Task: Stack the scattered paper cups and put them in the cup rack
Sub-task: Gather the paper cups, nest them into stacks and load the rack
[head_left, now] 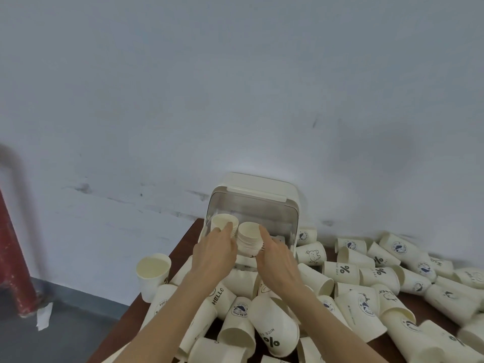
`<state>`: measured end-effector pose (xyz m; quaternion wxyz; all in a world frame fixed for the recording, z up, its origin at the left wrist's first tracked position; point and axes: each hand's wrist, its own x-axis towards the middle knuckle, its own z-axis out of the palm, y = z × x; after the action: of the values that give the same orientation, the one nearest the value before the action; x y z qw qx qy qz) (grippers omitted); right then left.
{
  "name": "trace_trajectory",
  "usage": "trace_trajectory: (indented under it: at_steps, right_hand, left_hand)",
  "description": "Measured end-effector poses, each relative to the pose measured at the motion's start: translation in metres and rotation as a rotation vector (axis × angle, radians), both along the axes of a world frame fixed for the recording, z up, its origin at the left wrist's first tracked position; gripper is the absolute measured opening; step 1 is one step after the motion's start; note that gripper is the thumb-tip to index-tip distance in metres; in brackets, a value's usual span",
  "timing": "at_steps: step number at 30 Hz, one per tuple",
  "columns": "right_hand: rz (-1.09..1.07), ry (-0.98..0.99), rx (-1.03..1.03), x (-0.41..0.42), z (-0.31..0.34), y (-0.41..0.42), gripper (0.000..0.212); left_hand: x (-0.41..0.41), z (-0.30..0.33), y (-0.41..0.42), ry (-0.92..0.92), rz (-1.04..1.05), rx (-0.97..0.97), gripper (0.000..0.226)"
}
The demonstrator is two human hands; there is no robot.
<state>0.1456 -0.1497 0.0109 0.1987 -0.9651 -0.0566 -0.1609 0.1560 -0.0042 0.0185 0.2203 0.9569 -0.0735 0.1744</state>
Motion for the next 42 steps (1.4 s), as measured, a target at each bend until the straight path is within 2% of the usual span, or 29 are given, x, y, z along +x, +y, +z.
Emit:
trace_trajectory:
  at_steps: [3, 7, 10, 14, 20, 42]
  right_hand:
    - [-0.007, -0.005, 0.026, -0.017, 0.005, -0.009, 0.06]
    - [-0.039, 0.012, 0.061, -0.043, 0.009, -0.021, 0.042]
    - [-0.034, 0.022, 0.068, -0.063, 0.011, -0.029, 0.036]
    - [-0.031, -0.008, 0.106, -0.086, 0.01, -0.042, 0.045]
    - [-0.043, -0.02, 0.144, -0.117, 0.008, -0.053, 0.044]
    - [-0.13, -0.063, 0.253, -0.201, -0.008, -0.098, 0.043]
  left_hand:
    - [-0.024, 0.007, -0.009, -0.014, -0.013, -0.025, 0.031]
    - [-0.052, 0.01, -0.02, -0.001, -0.063, -0.084, 0.031]
    - [-0.073, 0.011, -0.029, -0.018, -0.088, -0.147, 0.032]
    - [-0.098, 0.009, -0.039, -0.022, -0.124, -0.231, 0.031]
    - [-0.125, 0.004, -0.049, -0.028, -0.14, -0.284, 0.033]
    - [-0.173, -0.021, -0.079, 0.054, -0.222, -0.278, 0.03]
